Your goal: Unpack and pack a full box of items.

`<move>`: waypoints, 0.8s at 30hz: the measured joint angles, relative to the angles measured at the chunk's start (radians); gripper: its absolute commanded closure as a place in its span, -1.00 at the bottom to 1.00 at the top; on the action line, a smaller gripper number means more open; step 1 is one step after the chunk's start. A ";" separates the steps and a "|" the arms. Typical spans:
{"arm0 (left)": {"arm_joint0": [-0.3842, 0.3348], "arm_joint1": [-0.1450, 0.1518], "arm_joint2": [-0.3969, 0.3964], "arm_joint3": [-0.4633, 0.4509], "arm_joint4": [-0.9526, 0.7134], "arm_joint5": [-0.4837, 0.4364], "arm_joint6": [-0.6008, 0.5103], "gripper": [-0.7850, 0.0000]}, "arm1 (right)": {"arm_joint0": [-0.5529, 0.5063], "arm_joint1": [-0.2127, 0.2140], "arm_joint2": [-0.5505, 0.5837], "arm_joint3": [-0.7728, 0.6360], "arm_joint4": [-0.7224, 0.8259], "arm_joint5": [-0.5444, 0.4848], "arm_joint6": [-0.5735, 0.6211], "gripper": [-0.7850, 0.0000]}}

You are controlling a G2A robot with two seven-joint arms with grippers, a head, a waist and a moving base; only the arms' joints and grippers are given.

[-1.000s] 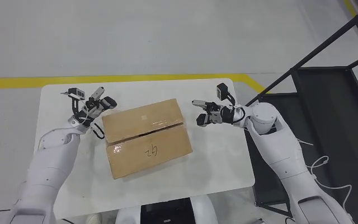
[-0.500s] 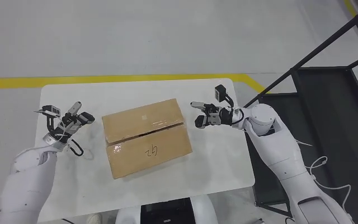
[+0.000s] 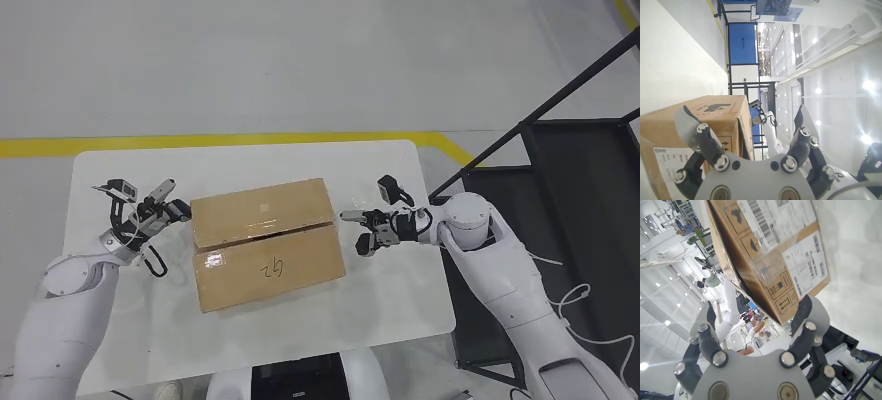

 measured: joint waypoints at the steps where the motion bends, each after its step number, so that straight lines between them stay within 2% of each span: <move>1: -0.010 -0.003 0.009 0.006 -0.004 -0.001 -0.006 -1.00 | -0.006 0.002 0.001 -0.008 0.003 0.005 0.010 -1.00; 9: -0.085 -0.027 0.075 0.078 -0.019 -0.029 -0.033 -1.00 | -0.043 0.014 -0.003 -0.073 0.036 0.067 0.098 -1.00; 12: -0.101 -0.030 0.074 0.114 -0.018 -0.052 -0.026 -1.00 | -0.043 0.022 0.021 -0.089 0.022 0.065 0.084 -1.00; 18: -0.080 -0.021 0.024 0.142 -0.027 -0.090 -0.006 -1.00 | -0.038 0.022 0.095 -0.109 0.104 -0.065 -0.035 -1.00; 20: -0.058 -0.016 0.003 0.126 -0.036 -0.095 -0.004 -1.00 | -0.024 0.016 0.083 -0.088 0.136 -0.118 -0.070 -1.00; 24: -0.004 -0.007 -0.036 0.074 -0.052 -0.103 0.002 -1.00 | 0.021 0.006 0.028 -0.023 0.113 -0.158 -0.101 -1.00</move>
